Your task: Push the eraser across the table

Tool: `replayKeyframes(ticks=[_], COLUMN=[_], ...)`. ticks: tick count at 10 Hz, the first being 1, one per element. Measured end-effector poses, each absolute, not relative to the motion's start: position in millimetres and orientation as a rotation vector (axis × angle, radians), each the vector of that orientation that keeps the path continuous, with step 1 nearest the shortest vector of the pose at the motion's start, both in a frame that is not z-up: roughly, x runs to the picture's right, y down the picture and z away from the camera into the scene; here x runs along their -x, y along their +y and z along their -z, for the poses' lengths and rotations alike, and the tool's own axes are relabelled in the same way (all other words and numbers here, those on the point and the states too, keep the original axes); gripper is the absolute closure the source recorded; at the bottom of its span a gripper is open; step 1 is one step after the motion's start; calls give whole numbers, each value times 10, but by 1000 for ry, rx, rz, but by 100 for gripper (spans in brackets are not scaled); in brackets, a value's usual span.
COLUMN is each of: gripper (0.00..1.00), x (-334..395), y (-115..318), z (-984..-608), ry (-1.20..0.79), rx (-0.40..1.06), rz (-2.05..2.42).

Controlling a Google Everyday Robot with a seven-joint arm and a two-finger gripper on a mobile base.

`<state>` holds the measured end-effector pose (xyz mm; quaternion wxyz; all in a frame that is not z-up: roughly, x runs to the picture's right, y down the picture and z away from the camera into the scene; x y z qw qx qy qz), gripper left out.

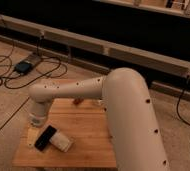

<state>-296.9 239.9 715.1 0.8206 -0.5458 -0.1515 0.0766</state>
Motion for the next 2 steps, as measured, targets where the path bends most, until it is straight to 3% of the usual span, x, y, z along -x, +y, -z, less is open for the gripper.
replayKeyframes(ticks=[2], gripper=[20], x=[2963], y=[2401], z=[-7153], ry=[-322], rx=[1163], rz=[-164])
